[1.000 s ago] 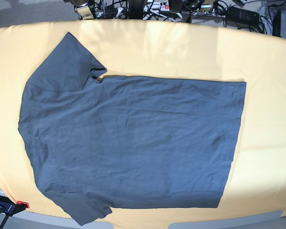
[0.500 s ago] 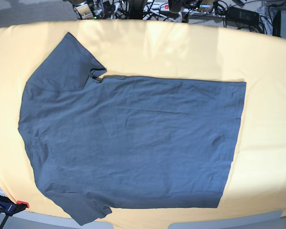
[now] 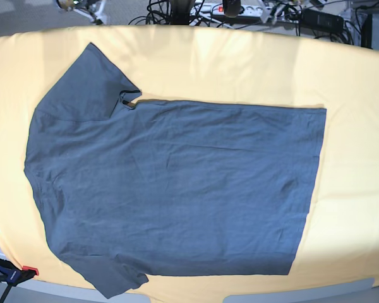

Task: Fold the T-shirt properly
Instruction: 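Move both grippers in toward the shoulders of the grey T-shirt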

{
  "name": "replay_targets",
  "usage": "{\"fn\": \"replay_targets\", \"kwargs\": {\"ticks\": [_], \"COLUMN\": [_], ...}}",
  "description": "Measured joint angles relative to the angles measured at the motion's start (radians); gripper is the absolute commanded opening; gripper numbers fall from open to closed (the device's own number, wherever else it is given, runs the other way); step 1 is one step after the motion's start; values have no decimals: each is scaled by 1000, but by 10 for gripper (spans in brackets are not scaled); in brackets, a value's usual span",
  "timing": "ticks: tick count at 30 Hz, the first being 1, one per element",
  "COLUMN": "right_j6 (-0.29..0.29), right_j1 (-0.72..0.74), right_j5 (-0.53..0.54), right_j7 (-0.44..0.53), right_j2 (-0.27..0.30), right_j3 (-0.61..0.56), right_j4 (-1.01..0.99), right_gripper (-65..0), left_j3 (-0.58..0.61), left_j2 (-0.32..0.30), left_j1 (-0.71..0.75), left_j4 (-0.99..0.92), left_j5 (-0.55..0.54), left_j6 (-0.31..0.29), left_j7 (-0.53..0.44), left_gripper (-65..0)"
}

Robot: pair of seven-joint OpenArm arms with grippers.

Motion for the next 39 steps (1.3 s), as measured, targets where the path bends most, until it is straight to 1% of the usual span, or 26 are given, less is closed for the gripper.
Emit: {"fn": "replay_targets", "kwargs": {"ticks": [3, 5, 8, 12, 14, 15, 16, 18, 20, 22, 24, 26, 29, 32, 33, 36, 38, 39], "right_j6": [8, 8, -37, -80, -126, -150, -188, -251, -303, -354, -393, -414, -436, -440, -440, -410, -405, -400], "right_j1": [-117, -198, -309, -444, -509, -539, -566, -619, -669, -721, -772, -811, -817, -813, -815, -815, -815, -816], "right_j5": [17, 19, 4, 6, -10, -51, -91, -176, -253, -307, -351, -364, -375, -374, -346, -286, -288, -287], "right_j7": [-59, -72, -87, -95, -124, -144, -151, -161, -172, -172, -181, -191, -187, -203, -203, -201, -186, -182], "right_j2": [29, 53, 98, 138, 153, 158, 163, 176, 183, 194, 193, 194, 192, 192, 192, 192, 192, 191], "right_j3": [-4, -5, -1, -2, -2, -2, -2, 0, 0, 2, 20, 50, 129, 229, 259, 332, 370, 389], "right_j4": [192, 323, 515, 755, 866, 920, 971, 1069, 1153, 1220, 1271, 1309, 1348, 1350, 1349, 1349, 1349, 1349], "right_gripper": [-650, -650, -650, -650, -650, -650, -650, -650, -650, -650, -650, -650, -650, -650, -650, -650, -650, -650], "left_j3": [3, 4, 1, 2, 0, -1, -8, -42, -89, -151, -215, -278, -370, -449, -471, -524, -552, -565], "left_j2": [-46, -89, -151, -226, -272, -296, -317, -346, -357, -357, -357, -357, -358, -360, -359, -359, -359, -360], "left_j1": [88, 146, 225, 324, 386, 418, 448, 499, 543, 594, 657, 710, 753, 784, 794, 819, 819, 819], "left_j4": [141, 238, 385, 578, 666, 710, 755, 851, 949, 1037, 1109, 1176, 1281, 1371, 1392, 1391, 1389, 1389], "left_j5": [-14, -12, -5, -15, -15, -8, 2, 6, 5, 8, 9, 8, 5, -11, -19, -41, -40, -41], "left_j6": [-3, -3, 1, -3, -5, -5, -5, -6, -6, -3, -6, -6, -6, -6, -7, -13, -9, -10], "left_j7": [40, 69, 127, 157, 172, 177, 187, 190, 196, 204, 224, 229, 231, 253, 251, 262, 266, 253], "left_gripper": [-650, -650, -650, -650, -650, -650, -650, -650, -650, -650, -650, -650, -650, -650, -650, -650, -650, -650]}}
